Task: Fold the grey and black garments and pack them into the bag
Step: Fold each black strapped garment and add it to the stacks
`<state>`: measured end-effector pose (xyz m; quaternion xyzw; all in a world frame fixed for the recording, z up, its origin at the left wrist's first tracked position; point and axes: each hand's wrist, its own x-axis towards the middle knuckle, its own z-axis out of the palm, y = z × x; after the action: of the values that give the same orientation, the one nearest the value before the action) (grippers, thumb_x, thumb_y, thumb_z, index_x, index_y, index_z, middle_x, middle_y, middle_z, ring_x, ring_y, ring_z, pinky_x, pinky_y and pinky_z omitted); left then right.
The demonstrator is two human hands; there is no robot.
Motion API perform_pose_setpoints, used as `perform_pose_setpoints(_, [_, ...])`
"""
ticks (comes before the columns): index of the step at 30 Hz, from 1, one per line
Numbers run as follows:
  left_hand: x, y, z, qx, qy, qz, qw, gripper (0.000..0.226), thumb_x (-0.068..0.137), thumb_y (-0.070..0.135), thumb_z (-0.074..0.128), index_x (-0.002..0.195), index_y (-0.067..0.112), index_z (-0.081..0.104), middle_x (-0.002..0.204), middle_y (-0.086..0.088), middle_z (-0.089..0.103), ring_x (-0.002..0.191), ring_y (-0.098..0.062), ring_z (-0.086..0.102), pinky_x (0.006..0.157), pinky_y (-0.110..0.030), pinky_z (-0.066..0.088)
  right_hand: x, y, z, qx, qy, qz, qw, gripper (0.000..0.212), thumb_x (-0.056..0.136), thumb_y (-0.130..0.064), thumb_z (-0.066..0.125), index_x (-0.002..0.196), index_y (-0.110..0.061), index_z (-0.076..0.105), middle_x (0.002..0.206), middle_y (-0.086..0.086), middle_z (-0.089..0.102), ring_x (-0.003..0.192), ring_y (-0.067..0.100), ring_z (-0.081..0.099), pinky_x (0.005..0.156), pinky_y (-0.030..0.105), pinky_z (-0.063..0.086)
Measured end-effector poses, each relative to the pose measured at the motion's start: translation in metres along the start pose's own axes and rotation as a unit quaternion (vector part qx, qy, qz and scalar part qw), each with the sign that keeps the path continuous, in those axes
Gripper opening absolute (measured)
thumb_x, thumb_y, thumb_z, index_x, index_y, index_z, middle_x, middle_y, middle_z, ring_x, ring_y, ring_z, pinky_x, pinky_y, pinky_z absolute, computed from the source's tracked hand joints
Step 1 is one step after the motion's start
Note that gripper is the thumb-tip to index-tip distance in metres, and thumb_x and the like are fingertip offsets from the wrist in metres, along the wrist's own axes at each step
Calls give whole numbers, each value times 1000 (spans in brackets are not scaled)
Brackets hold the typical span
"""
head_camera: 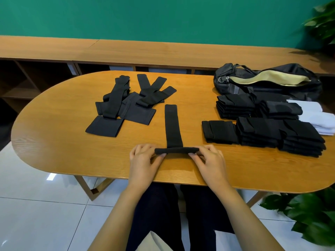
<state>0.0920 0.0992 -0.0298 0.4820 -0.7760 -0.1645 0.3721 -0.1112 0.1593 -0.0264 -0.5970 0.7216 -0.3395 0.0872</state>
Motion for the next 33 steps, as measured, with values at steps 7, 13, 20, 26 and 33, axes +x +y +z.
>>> perform_pose_setpoints(7, [-1, 4, -1, -39, 27, -72, 996, 57, 85, 34, 69, 137, 26, 48, 84, 16, 56, 94, -6, 53, 103, -29, 23, 1, 1, 2, 6, 13, 10, 1000, 24, 91, -45, 57, 101, -25, 65, 93, -10, 56, 94, 16, 52, 76, 26, 37])
perform_pose_setpoints(13, [-1, 6, -1, -47, 27, -80, 995, 71, 84, 37, 70, 145, 30, 35, 80, 15, 61, 94, -2, 55, 103, -26, 19, 1, -1, 0, 28, 35, -5, 999, 21, 90, -33, 65, 108, -23, 64, 84, -13, 57, 81, 8, 55, 84, 34, 45])
perform_pose_setpoints(20, [-1, 5, 1, -9, 18, -75, 997, 63, 85, 36, 70, 141, 27, 43, 85, 15, 56, 94, -5, 51, 101, -29, 23, 2, -2, 0, 78, 38, 10, 996, 44, 85, -24, 73, 125, -22, 56, 90, -16, 54, 84, 4, 51, 81, 26, 48])
perform_pose_setpoints(26, [0, 0, -2, -3, -33, -12, 999, 57, 81, 62, 58, 130, 34, 54, 129, 20, 48, 123, -1, 38, 105, -32, 21, 2, -2, 2, -5, 23, -88, 996, 31, 93, -27, 64, 123, -20, 63, 129, -8, 53, 123, 8, 41, 102, 27, 34])
perform_pose_setpoints(33, [2, -6, -3, -28, -108, 12, 994, 46, 81, 39, 73, 124, 40, 59, 136, 28, 43, 139, 7, 21, 120, -39, 2, 3, -3, 4, -45, -34, -71, 996, 30, 99, -35, 50, 124, -27, 65, 132, -13, 59, 133, 4, 37, 108, 27, 27])
